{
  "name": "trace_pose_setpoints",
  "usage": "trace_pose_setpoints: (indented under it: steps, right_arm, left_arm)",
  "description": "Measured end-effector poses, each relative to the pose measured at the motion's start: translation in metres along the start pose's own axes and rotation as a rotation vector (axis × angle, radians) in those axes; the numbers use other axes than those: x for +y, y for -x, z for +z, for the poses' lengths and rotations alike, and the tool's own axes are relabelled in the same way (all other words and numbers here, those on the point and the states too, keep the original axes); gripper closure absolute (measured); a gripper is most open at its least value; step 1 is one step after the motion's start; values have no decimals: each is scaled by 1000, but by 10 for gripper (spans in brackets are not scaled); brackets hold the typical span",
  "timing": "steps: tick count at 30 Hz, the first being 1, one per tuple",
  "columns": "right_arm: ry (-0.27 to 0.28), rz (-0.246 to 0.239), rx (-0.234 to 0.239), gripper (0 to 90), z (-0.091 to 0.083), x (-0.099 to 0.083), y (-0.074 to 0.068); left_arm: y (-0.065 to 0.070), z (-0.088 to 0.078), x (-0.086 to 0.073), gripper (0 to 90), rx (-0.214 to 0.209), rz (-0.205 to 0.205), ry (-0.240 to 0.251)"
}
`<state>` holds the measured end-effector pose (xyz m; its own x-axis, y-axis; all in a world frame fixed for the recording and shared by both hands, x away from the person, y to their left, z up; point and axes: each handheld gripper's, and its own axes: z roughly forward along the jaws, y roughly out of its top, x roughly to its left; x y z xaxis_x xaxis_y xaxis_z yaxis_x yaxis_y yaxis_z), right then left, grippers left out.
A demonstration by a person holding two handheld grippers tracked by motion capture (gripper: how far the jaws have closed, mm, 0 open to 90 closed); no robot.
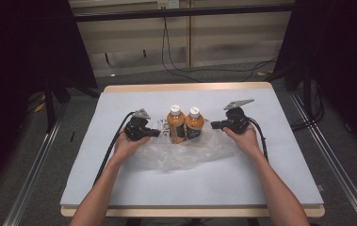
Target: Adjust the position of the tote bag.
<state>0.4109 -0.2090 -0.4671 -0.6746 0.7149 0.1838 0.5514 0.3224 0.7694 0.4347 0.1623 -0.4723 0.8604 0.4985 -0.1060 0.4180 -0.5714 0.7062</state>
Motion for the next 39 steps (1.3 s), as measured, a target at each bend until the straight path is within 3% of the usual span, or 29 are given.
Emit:
trace_pose_setpoints:
  steps: [4, 7, 10, 13, 17, 22, 25, 28, 30, 33, 35, 39]
  right_arm:
    - [-47, -9, -17, 900, 8, -12, 0]
    - [-79, -26, -62, 900, 13, -16, 0]
    - [-84, -33, -73, 900, 12, -16, 2]
    - [-84, -25, -75, 900, 9, -15, 3]
    - [-25, -16, -41, 790, -3, -9, 3]
    - [56, -33, -8, 730, -25, 5, -5]
    - [77, -61, 0, 729, -35, 14, -12]
    - [84, -79, 15, 751, -41, 22, -19]
    - [87, -91, 21, 759, -42, 26, -23]
    - [98, -105, 31, 806, -42, 31, -30]
    - [99, -107, 51, 857, -40, 32, -34]
    - [0, -115, 77, 900, -25, 27, -37]
  left_arm:
    - [4, 8, -6, 900, 34, -5, -15]
    - [1, 9, -9, 896, 11, -43, 13]
    - [-1, 5, -9, 861, 5, -41, -2]
    - [0, -3, -7, 835, -2, -47, 36]
    - [3, -18, -1, 799, -2, -33, 82]
    - [10, -41, 5, 773, -3, -7, 150]
    - [18, -55, 13, 751, 7, 27, 167]
    - [28, -66, 24, 758, -24, 66, 195]
    - [38, -67, 31, 771, -40, 125, 183]
    - [51, -58, 38, 794, -60, 171, 143]
    - [54, -49, 37, 809, -69, 176, 111]
    - [54, -30, 31, 829, -79, 167, 64]
